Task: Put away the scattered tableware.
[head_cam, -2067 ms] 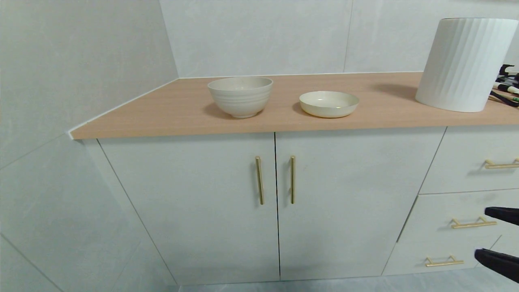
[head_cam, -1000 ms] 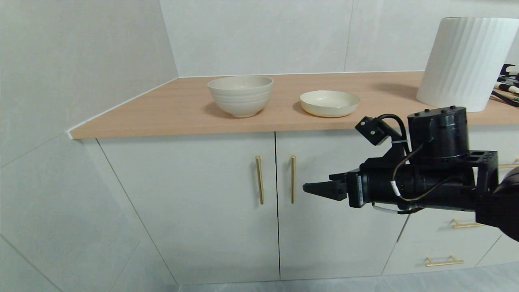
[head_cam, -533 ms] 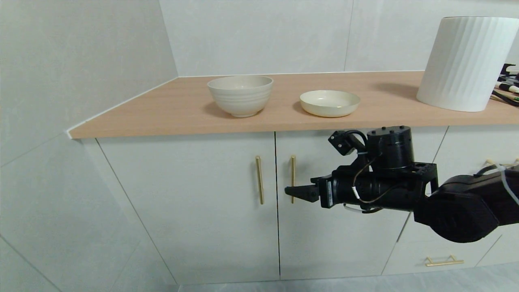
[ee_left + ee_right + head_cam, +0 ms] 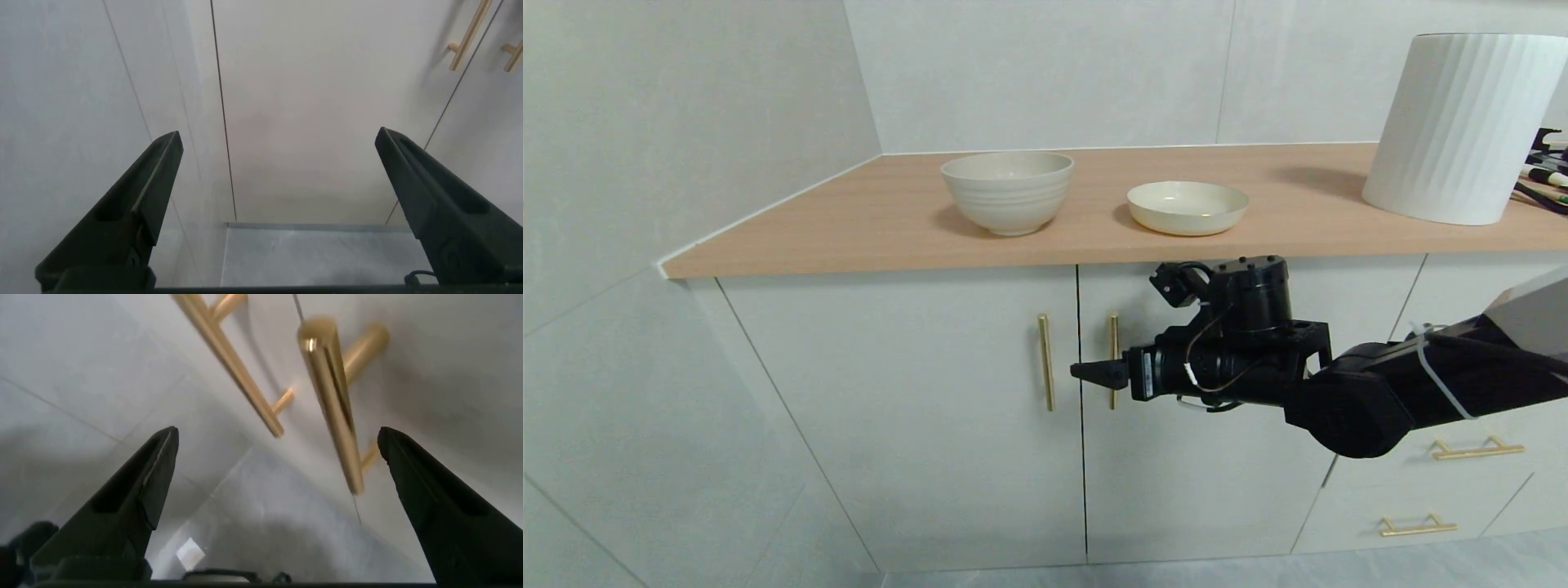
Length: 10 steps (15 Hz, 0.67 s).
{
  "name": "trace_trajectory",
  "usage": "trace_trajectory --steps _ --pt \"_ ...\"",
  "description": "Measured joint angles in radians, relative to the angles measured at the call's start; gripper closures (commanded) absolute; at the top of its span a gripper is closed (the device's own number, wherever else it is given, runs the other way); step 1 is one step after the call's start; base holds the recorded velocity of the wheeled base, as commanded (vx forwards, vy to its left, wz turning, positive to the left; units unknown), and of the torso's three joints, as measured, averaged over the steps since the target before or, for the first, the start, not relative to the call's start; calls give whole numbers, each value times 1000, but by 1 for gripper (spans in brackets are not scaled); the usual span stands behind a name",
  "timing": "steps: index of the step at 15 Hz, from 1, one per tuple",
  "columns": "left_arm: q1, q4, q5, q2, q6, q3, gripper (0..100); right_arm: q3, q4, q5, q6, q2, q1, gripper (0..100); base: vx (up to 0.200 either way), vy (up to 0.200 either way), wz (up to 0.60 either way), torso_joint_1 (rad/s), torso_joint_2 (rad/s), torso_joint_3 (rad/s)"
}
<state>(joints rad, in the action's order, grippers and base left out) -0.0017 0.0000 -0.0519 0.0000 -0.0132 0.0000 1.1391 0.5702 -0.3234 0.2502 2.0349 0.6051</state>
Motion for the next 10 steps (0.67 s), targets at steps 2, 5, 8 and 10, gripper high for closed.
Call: trace_trajectory --steps 2,5,8,10 --pt "0 0 0 0 0 0 0 19 25 0 13 23 9 0 0 0 0 0 0 0" --pt "0 0 0 0 0 0 0 27 57 1 16 51 23 0 0 0 0 0 0 0" --pt "0 0 0 0 0 0 0 30 61 -2 30 64 27 0 0 0 0 0 0 0" --pt "0 0 0 0 0 0 0 27 63 0 53 63 37 0 0 0 0 0 0 0"
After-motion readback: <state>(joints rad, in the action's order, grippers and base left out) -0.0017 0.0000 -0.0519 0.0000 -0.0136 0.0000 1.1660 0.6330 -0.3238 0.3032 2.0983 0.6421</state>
